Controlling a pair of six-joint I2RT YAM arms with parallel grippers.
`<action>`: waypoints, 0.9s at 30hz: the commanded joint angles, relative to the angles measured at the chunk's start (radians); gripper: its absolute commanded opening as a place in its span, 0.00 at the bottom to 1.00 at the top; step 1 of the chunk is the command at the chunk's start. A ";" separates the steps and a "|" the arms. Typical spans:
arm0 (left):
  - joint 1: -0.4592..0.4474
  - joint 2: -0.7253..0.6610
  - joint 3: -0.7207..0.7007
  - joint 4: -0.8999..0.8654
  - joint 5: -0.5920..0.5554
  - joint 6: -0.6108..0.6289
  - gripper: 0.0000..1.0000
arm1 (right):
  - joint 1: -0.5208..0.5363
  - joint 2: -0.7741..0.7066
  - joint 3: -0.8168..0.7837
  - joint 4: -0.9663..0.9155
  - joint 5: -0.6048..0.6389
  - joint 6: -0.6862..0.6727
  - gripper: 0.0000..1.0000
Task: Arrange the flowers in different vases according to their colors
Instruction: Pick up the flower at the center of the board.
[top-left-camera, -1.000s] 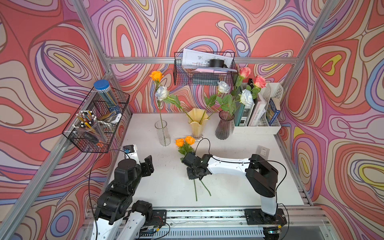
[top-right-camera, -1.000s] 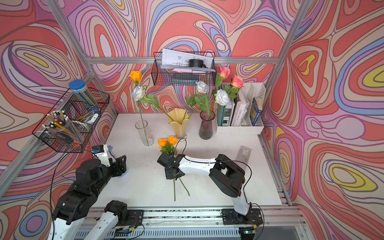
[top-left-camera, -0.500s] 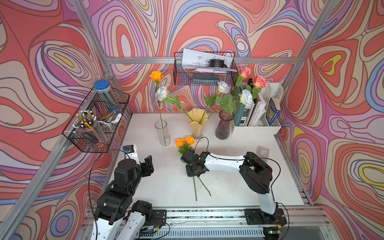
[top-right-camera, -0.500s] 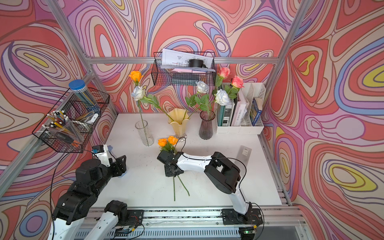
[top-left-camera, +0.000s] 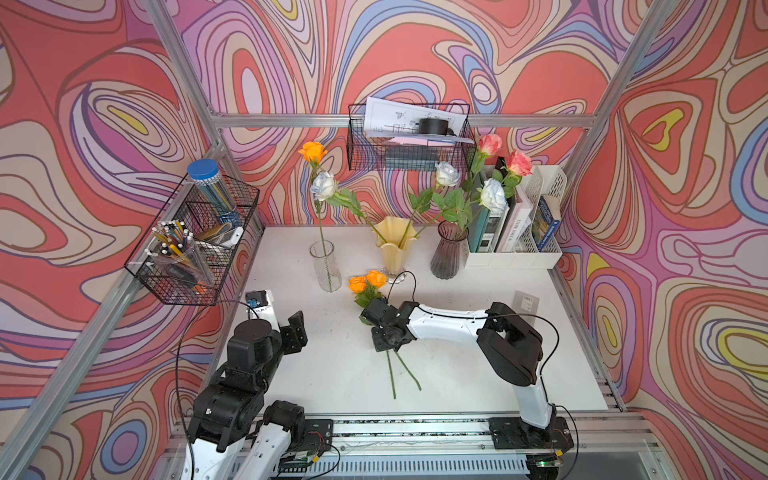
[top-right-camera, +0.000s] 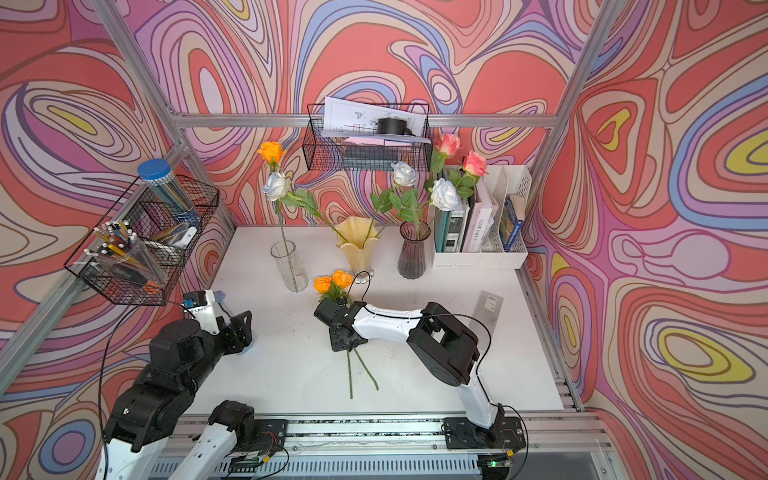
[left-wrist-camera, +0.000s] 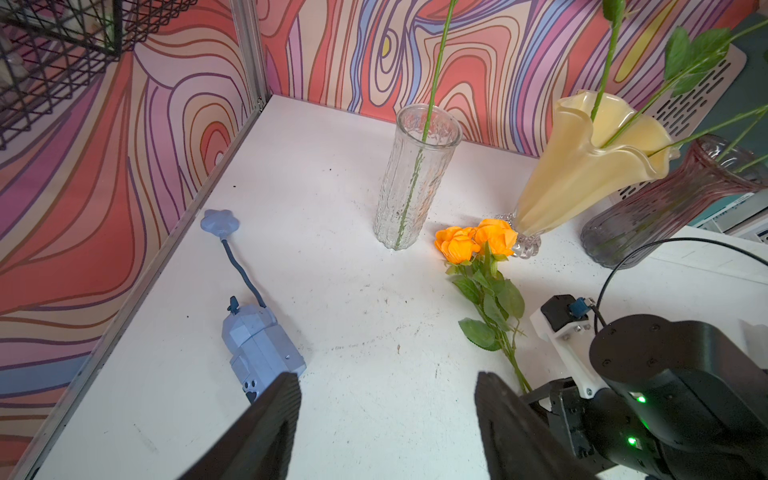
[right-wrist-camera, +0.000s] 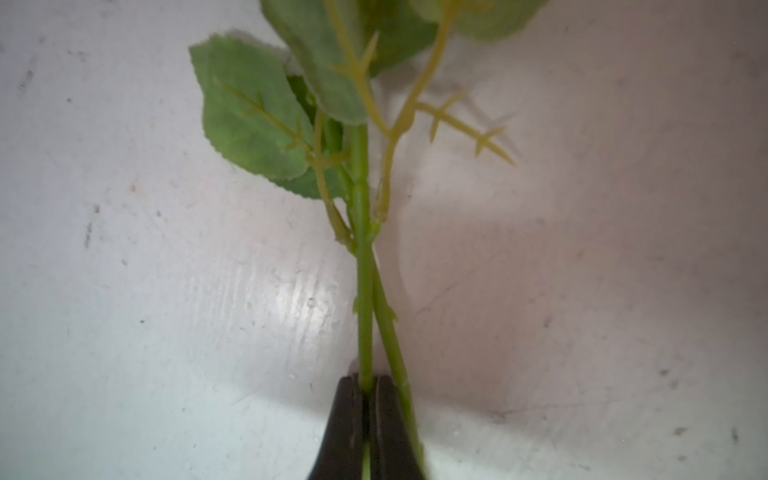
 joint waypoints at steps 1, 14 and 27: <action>0.004 -0.011 -0.009 0.011 0.006 0.002 0.72 | -0.032 -0.078 -0.039 0.023 -0.006 -0.051 0.00; 0.004 -0.005 -0.010 0.013 0.004 0.003 0.72 | -0.161 -0.229 -0.153 0.261 -0.378 -0.118 0.00; 0.004 -0.005 -0.010 0.015 -0.005 0.001 0.72 | -0.142 -0.363 -0.151 0.245 -0.454 -0.145 0.00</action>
